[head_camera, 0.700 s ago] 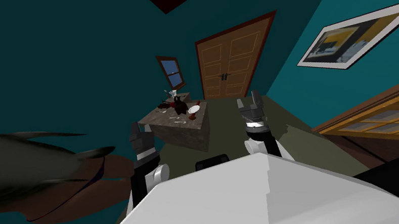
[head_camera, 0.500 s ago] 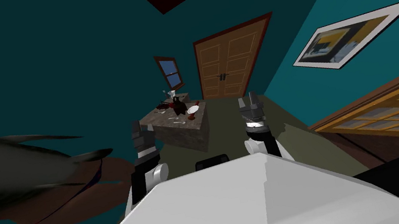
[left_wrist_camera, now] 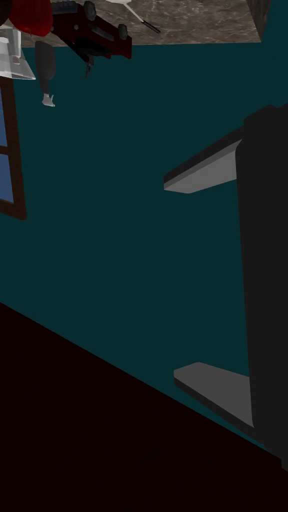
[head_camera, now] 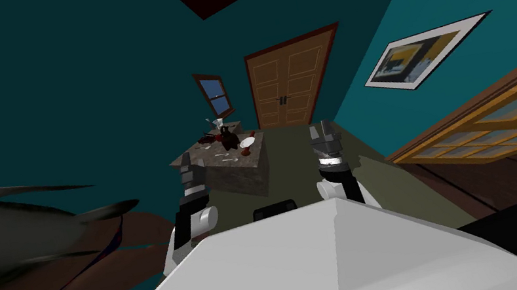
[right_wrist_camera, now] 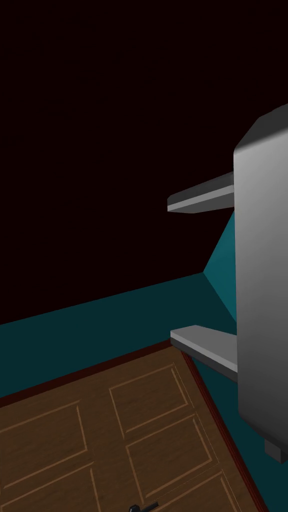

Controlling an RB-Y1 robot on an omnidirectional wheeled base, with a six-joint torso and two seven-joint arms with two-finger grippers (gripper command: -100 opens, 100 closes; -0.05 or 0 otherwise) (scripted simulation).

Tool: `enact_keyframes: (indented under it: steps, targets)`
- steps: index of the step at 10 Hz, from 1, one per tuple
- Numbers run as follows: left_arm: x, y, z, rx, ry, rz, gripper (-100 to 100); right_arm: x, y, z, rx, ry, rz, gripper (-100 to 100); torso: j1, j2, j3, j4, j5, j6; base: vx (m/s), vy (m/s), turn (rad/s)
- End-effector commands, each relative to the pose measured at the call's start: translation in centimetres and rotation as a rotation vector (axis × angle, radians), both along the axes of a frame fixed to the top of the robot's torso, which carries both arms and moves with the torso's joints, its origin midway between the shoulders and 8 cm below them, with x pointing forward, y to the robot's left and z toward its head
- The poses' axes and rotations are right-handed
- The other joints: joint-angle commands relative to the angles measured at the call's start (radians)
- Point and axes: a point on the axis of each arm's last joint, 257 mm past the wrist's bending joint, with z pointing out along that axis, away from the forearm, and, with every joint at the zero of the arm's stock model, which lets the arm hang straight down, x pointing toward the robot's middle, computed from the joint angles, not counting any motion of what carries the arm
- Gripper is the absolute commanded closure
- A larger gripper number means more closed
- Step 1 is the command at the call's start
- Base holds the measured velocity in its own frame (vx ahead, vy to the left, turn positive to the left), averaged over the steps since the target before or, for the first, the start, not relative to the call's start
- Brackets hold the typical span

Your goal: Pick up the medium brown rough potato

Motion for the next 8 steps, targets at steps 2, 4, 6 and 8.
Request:
enact_keyframes:
  steps: [2, 4, 6, 8]
  targets:
    - [2.0, 0.1, -1.2, -0.023, 0.054, -0.018, -100, 0.0, 0.0, 0.0, 0.000, 0.000, 0.000, 0, 0.000, 0.000, 0.000, 0.000, 0.000, 0.000, -0.019, 0.033, -0.165]
    - [3.1, 0.2, -2.1, -0.038, 0.098, -0.023, -100, 0.0, 0.0, 0.0, 0.000, 0.000, 0.000, 0, 0.001, 0.000, 0.000, 0.000, 0.000, 0.000, -0.027, 0.038, -0.115]
    - [4.1, 0.4, -2.9, -0.053, 0.132, -0.028, -100, 0.0, 0.0, 0.0, 0.000, 0.000, 0.000, 0, 0.000, 0.000, 0.000, 0.000, 0.000, 0.000, -0.015, 0.021, -0.120]
    - [5.2, 0.5, -3.7, -0.069, 0.167, -0.032, -100, 0.0, 0.0, 0.0, 0.000, 0.000, 0.000, 0, -0.001, -0.001, 0.000, 0.000, 0.000, 0.000, -0.014, 0.019, -0.101]
